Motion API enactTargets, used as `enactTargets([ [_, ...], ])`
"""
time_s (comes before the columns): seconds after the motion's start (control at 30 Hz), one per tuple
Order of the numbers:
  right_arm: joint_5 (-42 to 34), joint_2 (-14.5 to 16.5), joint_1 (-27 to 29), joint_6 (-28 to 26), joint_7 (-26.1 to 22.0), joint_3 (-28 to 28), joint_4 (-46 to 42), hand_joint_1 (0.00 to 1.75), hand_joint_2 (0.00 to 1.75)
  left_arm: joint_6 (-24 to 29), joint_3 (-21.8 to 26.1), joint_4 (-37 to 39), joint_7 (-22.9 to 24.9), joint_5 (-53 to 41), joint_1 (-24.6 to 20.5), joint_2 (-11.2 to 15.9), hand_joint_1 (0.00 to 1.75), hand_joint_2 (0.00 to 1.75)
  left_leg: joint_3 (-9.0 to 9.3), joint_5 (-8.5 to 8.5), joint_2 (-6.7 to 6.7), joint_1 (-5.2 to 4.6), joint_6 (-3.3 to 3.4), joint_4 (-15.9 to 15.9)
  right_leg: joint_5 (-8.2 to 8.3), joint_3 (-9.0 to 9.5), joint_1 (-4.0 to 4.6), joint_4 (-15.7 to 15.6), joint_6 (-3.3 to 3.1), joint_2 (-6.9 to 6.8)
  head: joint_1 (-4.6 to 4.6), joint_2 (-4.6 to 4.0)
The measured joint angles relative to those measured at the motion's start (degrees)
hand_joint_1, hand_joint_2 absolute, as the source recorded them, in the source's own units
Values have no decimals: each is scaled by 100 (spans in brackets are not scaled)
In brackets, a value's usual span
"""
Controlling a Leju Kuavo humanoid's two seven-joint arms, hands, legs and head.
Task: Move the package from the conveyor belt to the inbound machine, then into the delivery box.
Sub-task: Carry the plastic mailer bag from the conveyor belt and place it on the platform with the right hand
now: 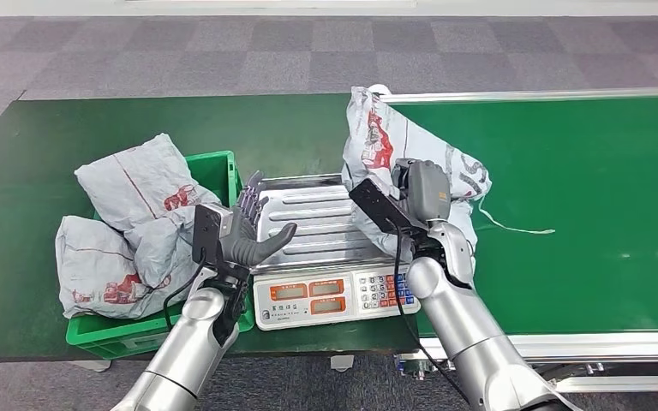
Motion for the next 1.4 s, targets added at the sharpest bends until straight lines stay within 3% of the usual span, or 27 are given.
enactTargets([
  [0.43, -353, 291, -144, 374, -104, 451, 351, 175, 175, 75, 0, 172, -82, -18, -86, -12, 0, 175, 0, 4, 1, 2, -6, 0, 1, -2, 5, 3, -2, 1, -2, 0],
  [0.73, -665, 585, -217, 725, -140, 973, 496, 175, 175, 633, 5, 293, -240, -284, -273, 73, 0, 175, 0, 10, 0, 7, -13, -1, 6, -4, 11, 5, -9, 1, -1, 0],
  [1.2, -908, 579, -204, 903, -45, 1389, 194, 175, 175, 838, 296, 674, -457, -424, -566, 308, 0, 175, 0, 20, 3, 8, -18, -1, 13, -10, 12, 6, -20, 1, -2, 0],
  [1.33, -1190, 574, -203, 1209, -90, 1428, 87, 31, 175, 880, 347, 762, -559, -528, -640, 322, 0, 175, -1, 23, 2, 9, -21, -1, 14, -11, 12, 7, -21, 1, -1, 0],
  [1.4, -1337, 573, -203, 1309, -175, 1448, 62, 31, 175, 910, 363, 798, -584, -561, -683, 324, 0, 175, -1, 23, 2, 9, -21, -1, 14, -11, 12, 7, -21, 1, -1, 0],
])
